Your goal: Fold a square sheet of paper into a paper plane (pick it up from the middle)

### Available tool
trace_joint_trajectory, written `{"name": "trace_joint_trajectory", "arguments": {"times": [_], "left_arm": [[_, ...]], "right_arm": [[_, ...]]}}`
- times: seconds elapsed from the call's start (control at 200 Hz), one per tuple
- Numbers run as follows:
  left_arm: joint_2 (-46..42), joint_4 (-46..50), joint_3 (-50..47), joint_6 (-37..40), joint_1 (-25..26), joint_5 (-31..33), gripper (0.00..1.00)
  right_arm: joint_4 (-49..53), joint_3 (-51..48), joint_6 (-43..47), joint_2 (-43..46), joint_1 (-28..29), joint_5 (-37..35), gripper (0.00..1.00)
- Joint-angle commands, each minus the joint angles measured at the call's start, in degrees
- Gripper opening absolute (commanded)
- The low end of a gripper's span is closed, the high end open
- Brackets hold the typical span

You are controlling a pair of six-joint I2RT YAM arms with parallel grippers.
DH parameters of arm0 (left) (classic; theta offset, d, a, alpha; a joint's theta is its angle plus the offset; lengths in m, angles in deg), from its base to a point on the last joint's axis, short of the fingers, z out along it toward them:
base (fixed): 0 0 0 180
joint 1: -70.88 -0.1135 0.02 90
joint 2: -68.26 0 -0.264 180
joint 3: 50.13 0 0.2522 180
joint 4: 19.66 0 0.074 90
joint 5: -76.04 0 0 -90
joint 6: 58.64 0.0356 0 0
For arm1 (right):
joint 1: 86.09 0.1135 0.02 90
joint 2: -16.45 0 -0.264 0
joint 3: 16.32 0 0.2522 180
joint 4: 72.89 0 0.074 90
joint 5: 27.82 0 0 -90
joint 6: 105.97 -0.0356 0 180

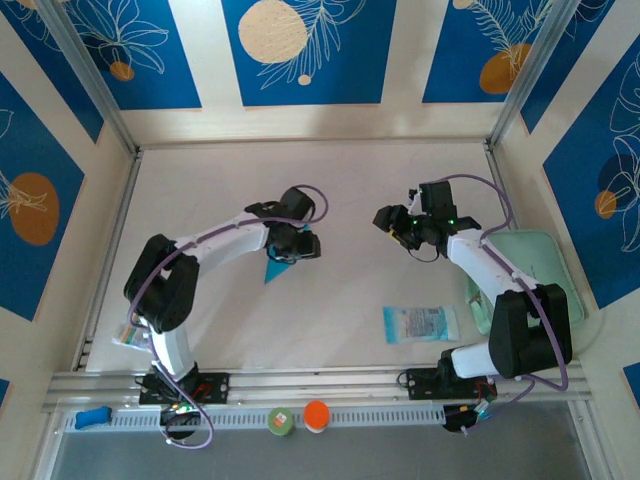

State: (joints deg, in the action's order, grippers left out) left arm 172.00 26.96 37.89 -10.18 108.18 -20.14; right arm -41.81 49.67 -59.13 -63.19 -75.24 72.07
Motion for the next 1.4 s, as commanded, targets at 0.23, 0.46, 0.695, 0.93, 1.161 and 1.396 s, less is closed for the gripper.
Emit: {"name": "trace_joint_trajectory", "arguments": {"times": [0.23, 0.46, 0.695, 0.93, 1.161, 1.396], "left_arm": [[3.3, -7.53, -4.21, -2.17, -7.59, 3.2, 0.41], [6.94, -7.94, -2.67, -0.26, -8.38, 2.09, 0.41], [8.01, -9.58, -4.22, 1.46, -8.13, -2.39, 0.41], [7.79, -12.24, -6.3, 0.49, -4.21, -7.46, 0.31], [7.82, -14.33, -7.53, -4.41, -0.32, -8.42, 0.27], [7.28, -15.04, -8.41, -7.06, 0.23, -7.46, 0.24]], "right_arm": [[0.83, 0.68, -0.44, -1.98, 1.32, 1.57, 0.56], [1.4, 1.54, 0.01, -3.22, 1.8, 2.11, 0.56], [1.66, 2.44, -0.24, -5.23, 3.31, 2.98, 0.56], [1.22, 2.18, -4.37, -7.62, 6.85, 4.57, 0.52], [5.35, 4.18, -12.62, -13.0, 14.1, 1.74, 0.41], [6.38, 3.73, -21.62, -16.28, 18.5, -1.39, 0.39]]}}
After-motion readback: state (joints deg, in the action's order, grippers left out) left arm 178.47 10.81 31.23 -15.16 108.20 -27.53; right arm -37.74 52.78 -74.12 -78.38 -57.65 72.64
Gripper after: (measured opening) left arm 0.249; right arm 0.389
